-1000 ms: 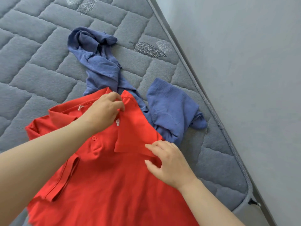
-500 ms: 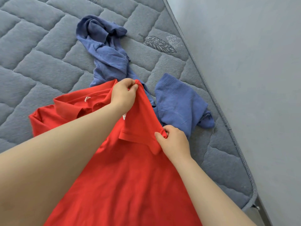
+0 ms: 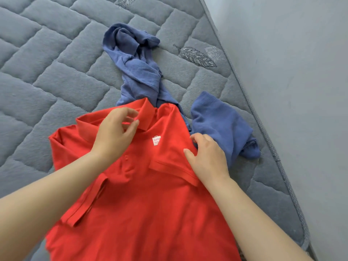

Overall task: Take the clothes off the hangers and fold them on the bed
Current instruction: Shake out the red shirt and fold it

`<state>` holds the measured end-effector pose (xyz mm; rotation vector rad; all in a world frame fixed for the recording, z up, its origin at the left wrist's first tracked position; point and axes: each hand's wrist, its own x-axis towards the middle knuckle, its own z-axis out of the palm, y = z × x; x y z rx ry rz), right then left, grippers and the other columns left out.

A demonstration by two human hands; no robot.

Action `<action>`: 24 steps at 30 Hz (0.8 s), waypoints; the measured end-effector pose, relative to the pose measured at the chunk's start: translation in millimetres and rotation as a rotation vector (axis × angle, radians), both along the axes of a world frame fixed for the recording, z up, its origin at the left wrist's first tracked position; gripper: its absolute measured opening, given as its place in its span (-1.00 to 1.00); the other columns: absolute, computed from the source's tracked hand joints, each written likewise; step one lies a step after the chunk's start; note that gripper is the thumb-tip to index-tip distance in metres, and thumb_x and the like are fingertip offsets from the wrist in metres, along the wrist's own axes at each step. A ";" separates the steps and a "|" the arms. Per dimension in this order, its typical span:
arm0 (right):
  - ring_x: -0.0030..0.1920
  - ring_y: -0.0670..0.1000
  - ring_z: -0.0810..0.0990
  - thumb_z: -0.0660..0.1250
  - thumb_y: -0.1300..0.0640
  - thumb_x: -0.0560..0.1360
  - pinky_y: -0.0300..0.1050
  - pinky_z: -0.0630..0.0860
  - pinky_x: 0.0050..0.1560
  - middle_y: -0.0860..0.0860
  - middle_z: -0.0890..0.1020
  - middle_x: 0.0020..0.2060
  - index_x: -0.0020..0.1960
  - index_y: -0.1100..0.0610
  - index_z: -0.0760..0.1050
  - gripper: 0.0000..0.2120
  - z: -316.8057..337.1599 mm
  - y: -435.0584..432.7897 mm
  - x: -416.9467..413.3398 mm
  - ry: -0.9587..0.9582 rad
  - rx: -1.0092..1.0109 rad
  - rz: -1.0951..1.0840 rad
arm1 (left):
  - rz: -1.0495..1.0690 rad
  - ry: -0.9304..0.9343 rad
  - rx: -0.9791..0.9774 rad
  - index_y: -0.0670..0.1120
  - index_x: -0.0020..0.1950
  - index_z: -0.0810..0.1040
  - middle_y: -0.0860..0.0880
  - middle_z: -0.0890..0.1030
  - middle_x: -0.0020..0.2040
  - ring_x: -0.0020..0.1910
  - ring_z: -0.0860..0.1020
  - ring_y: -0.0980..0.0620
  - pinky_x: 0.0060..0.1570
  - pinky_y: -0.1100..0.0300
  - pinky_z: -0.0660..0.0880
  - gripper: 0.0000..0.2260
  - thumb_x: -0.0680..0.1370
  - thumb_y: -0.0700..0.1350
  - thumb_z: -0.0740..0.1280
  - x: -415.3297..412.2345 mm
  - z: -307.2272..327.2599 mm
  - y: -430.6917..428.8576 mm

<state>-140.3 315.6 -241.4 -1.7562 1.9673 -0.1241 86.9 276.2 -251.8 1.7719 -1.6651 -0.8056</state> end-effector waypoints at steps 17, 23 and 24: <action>0.37 0.14 0.33 0.24 0.26 0.49 0.04 0.37 0.28 0.09 0.36 0.32 0.46 0.15 0.19 -0.44 -13.8 -108.9 75.4 0.404 0.117 0.617 | -0.051 -0.418 0.395 -0.17 0.45 0.30 -0.16 0.34 0.40 0.41 0.26 -0.17 0.43 0.01 0.15 -0.29 0.30 -0.23 0.38 142.2 -18.9 30.4; 0.26 0.14 0.37 0.30 0.21 0.44 0.03 0.38 0.17 0.10 0.39 0.18 0.24 0.17 0.34 -0.62 -22.7 -118.5 79.7 0.455 0.081 0.664 | -0.201 -0.393 0.443 -0.13 0.50 0.23 -0.11 0.32 0.45 0.44 0.24 -0.09 0.44 0.07 0.14 -0.19 0.24 0.04 0.20 166.5 -13.4 22.2; 0.22 0.15 0.39 0.31 0.20 0.43 0.03 0.38 0.13 0.10 0.40 0.15 0.21 0.16 0.36 -0.63 -23.3 -120.4 80.2 0.469 0.072 0.673 | -0.261 -0.403 0.454 -0.13 0.53 0.16 -0.12 0.29 0.46 0.44 0.21 -0.08 0.45 0.14 0.11 -0.13 0.23 0.04 0.25 170.7 -12.5 22.7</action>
